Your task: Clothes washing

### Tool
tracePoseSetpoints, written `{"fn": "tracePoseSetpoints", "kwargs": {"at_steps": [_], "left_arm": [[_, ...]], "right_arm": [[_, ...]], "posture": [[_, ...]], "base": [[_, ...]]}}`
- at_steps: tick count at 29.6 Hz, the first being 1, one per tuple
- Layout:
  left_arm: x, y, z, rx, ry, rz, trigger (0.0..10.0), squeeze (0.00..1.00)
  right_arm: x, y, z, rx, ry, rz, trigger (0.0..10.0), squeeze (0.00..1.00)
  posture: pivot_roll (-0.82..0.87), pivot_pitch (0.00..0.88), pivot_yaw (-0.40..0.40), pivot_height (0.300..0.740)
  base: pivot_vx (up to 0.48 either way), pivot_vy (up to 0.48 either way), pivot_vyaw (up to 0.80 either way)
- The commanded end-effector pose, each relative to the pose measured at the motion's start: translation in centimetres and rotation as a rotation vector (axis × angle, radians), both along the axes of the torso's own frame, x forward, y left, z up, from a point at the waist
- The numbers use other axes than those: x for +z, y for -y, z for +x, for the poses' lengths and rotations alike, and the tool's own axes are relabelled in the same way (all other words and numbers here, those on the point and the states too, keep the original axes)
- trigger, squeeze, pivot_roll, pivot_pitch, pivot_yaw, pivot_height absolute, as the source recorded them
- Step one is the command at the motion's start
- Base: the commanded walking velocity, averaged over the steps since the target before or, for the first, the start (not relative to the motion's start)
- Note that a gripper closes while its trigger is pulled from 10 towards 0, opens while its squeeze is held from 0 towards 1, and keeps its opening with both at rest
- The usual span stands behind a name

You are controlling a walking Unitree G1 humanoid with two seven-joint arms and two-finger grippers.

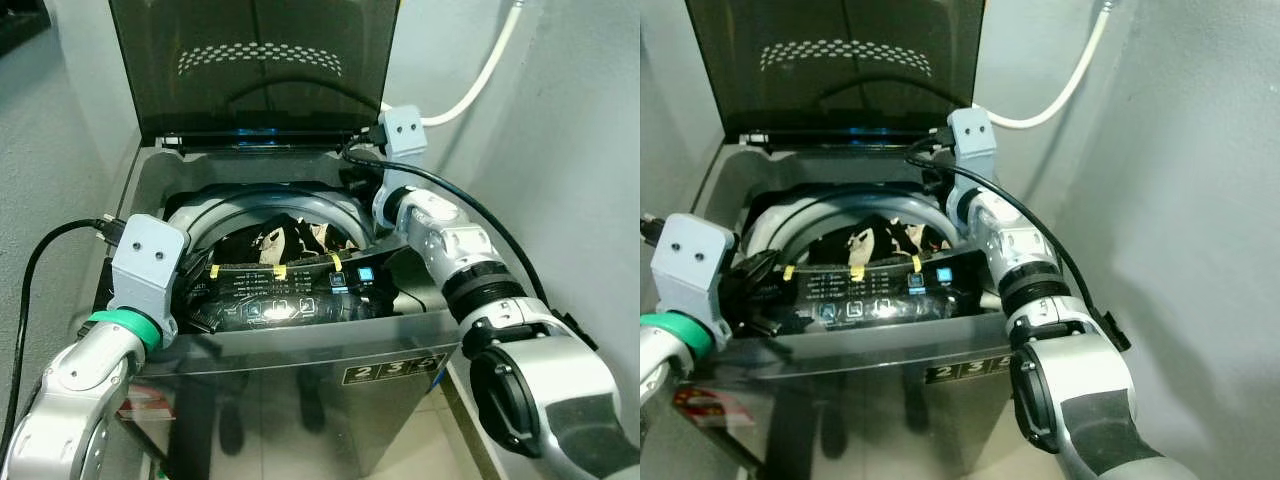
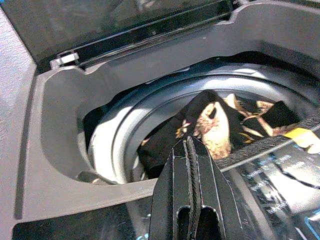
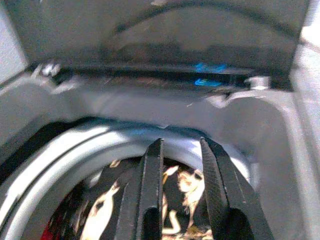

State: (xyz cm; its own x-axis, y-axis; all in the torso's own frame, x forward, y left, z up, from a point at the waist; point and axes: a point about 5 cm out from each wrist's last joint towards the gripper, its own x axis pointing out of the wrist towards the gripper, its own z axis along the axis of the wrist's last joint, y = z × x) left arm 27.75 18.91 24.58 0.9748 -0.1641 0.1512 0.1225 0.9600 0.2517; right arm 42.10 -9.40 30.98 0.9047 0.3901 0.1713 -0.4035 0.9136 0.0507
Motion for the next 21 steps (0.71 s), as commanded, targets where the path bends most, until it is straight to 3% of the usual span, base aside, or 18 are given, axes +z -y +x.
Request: {"fn": "tracePoseSetpoints", "kwargs": {"at_steps": [1,2,3,4,5,6,7,9,14,15,16,17,19,21], "left_arm": [[0.1,-0.4,0.4,0.04,0.026,-0.05,10.0,0.0],[0.1,-0.4,0.4,0.04,0.026,-0.05,10.0,0.0],[0.8,-0.7,0.9,0.078,0.091,-0.126,10.0,0.0],[0.8,-0.7,0.9,0.078,0.091,-0.126,10.0,0.0],[1.6,-0.8,1.2,0.107,0.151,-0.188,10.0,0.0],[1.6,-0.8,1.2,0.107,0.151,-0.188,10.0,0.0],[2.2,-0.6,1.3,0.104,0.211,-0.259,10.0,0.0],[2.6,0.1,1.5,0.056,0.238,-0.285,10.0,0.0],[2.4,0.4,1.5,0.028,0.228,-0.285,10.0,0.0],[2.2,0.5,1.7,0.023,0.214,-0.271,10.0,0.0],[1.7,0.7,2.0,0.006,0.17,-0.254,10.0,0.0],[1.7,0.7,2.0,0.006,0.17,-0.254,10.0,0.0],[0.8,1.0,2.5,-0.019,0.091,-0.224,10.0,0.0],[0.5,1.2,2.7,-0.02,0.075,-0.198,10.0,0.0]], "right_arm": [[0.8,0.7,-0.3,-0.027,0.048,0.168,10.0,1.0],[0.8,0.7,-0.3,-0.027,0.048,0.168,10.0,1.0],[1.3,1.7,-0.6,-0.089,0.112,0.292,10.0,1.0],[1.3,1.7,-0.6,-0.089,0.112,0.292,10.0,1.0],[1.5,2.8,-1.1,-0.152,0.15,0.404,10.0,0.41],[1.5,2.8,-1.1,-0.152,0.15,0.404,10.0,0.41],[1.1,4.1,-1.6,-0.225,0.171,0.484,10.0,0.0],[-0.3,5.6,-2.4,-0.309,0.163,0.529,10.0,0.0],[-1.1,5.7,-2.8,-0.326,0.168,0.498,10.0,0.0],[-1.7,5.6,-3.5,-0.35,0.208,0.404,10.0,0.0],[-2.1,5.0,-4.5,-0.394,0.282,0.237,10.0,0.0],[-2.1,5.0,-4.5,-0.394,0.282,0.237,10.0,0.0],[-2.7,3.7,-6.2,-0.384,0.36,0.128,10.0,0.0],[-3.1,3.3,-6.7,-0.354,0.371,0.108,10.0,0.0]], "posture": [[0.05,0.063,0.074,0.74],[0.05,0.063,0.074,0.74],[0.05,0.056,0.088,0.74],[0.05,0.056,0.088,0.74],[0.05,0.05,0.09,0.74],[0.05,0.05,0.09,0.74],[0.05,0.045,0.087,0.74],[0.05,0.042,0.083,0.74],[0.04,0.032,0.083,0.74],[0.03,0.027,0.091,0.74],[0.01,0.017,0.097,0.74],[0.01,0.017,0.097,0.74],[0.0,0.013,0.077,0.74],[0.0,0.011,0.064,0.74]], "base": [[0.0,0.0,0.0],[0.0,0.0,0.0],[0.0,0.0,0.0],[0.0,0.0,0.0],[0.0,0.0,0.0],[0.0,0.0,0.0],[0.0,0.0,0.0],[0.0,0.0,0.0],[0.0,0.0,0.0],[0.0,0.0,0.0],[0.0,0.0,0.0],[0.0,0.0,0.0],[0.0,0.0,0.0],[0.0,0.0,0.0]]}}
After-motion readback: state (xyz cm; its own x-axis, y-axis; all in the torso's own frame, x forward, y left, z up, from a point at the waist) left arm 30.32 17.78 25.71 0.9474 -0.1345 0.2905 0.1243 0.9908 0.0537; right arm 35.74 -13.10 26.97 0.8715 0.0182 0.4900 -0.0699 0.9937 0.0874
